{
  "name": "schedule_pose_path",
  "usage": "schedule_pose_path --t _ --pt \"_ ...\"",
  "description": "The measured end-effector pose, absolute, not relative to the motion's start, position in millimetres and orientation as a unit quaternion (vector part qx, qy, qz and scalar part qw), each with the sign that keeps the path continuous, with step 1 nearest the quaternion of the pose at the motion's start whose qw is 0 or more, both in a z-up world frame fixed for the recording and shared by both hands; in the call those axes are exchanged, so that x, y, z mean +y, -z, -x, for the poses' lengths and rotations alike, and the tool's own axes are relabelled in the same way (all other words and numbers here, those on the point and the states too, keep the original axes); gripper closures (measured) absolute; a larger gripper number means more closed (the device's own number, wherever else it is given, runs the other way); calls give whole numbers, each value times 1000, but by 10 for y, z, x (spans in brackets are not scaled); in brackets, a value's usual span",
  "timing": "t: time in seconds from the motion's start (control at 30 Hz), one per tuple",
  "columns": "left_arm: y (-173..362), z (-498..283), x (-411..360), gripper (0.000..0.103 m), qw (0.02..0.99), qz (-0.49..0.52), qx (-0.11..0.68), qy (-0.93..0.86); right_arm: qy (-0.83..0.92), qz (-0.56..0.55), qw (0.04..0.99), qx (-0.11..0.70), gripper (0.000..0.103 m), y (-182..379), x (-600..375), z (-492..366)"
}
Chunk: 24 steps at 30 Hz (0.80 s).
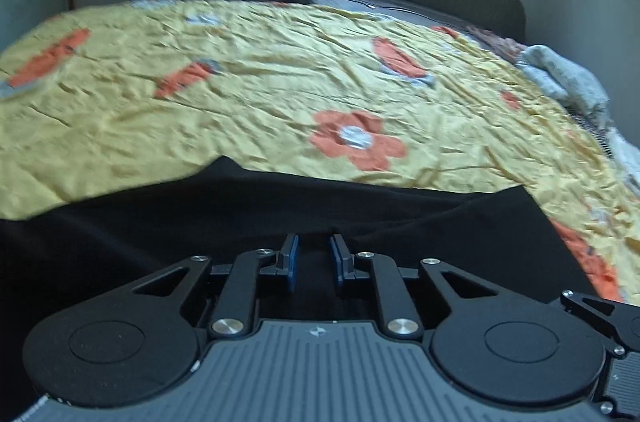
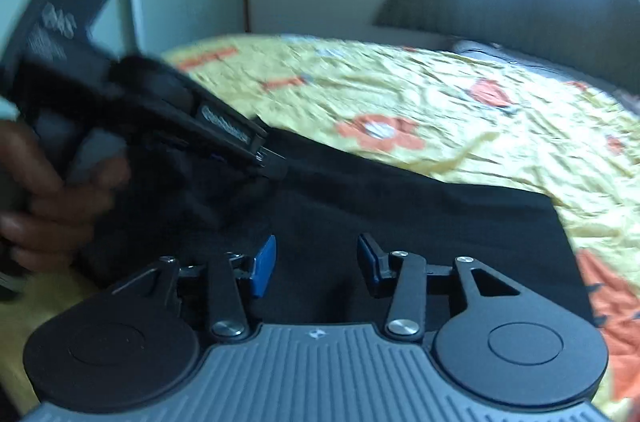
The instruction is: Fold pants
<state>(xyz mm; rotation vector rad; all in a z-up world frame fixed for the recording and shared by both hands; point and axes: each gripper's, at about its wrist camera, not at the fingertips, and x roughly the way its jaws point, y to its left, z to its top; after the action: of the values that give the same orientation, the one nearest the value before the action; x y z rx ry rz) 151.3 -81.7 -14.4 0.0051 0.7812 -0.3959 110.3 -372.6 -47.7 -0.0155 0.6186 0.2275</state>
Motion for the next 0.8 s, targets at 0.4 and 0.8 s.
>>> schedule_pose_path --t 0.4,0.8 --pt "227 -1133 -265 56 916 -59 368 150 -105 8 941 321 59 606 -3549 -1202" --pt "-137 -722 783 55 941 7 336 27 -202 63 945 251 59 362 -2834 -1251"
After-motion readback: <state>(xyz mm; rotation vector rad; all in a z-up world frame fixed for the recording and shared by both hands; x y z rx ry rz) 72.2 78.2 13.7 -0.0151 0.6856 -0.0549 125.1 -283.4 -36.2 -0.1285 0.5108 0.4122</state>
